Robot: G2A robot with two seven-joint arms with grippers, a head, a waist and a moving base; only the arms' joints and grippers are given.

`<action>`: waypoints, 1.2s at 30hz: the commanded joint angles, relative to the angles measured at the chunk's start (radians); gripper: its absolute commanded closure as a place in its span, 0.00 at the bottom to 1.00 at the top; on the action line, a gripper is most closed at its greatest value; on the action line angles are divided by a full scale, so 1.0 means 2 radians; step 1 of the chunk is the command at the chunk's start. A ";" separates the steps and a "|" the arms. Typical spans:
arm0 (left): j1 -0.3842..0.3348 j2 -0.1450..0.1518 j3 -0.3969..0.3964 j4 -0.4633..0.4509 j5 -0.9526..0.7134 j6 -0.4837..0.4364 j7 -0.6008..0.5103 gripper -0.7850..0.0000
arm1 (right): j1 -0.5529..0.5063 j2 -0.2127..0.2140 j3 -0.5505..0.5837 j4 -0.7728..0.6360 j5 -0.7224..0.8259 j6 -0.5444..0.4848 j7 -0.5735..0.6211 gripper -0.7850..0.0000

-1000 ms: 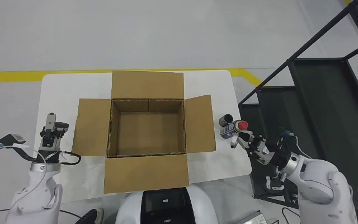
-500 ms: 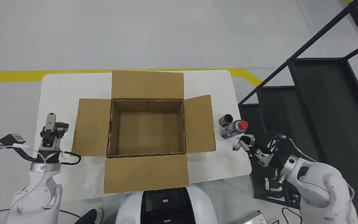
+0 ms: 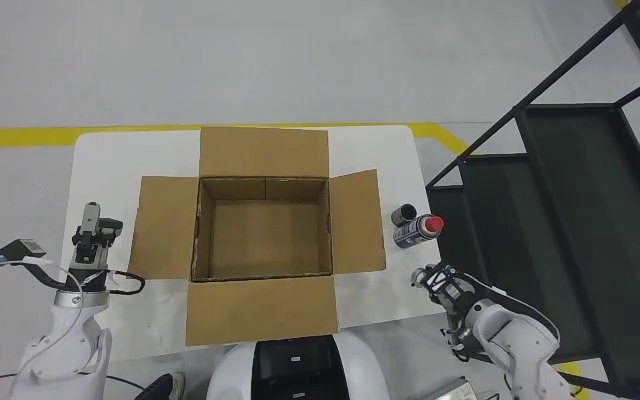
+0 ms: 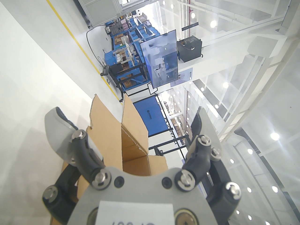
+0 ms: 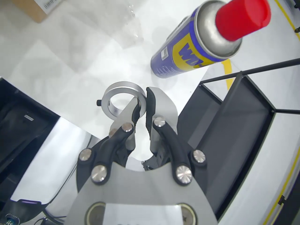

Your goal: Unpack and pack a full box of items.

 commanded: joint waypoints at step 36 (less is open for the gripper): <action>0.000 0.000 0.000 0.000 0.000 0.000 0.000 0.00 | 0.095 0.001 -0.080 0.087 0.029 0.036 0.139 0.62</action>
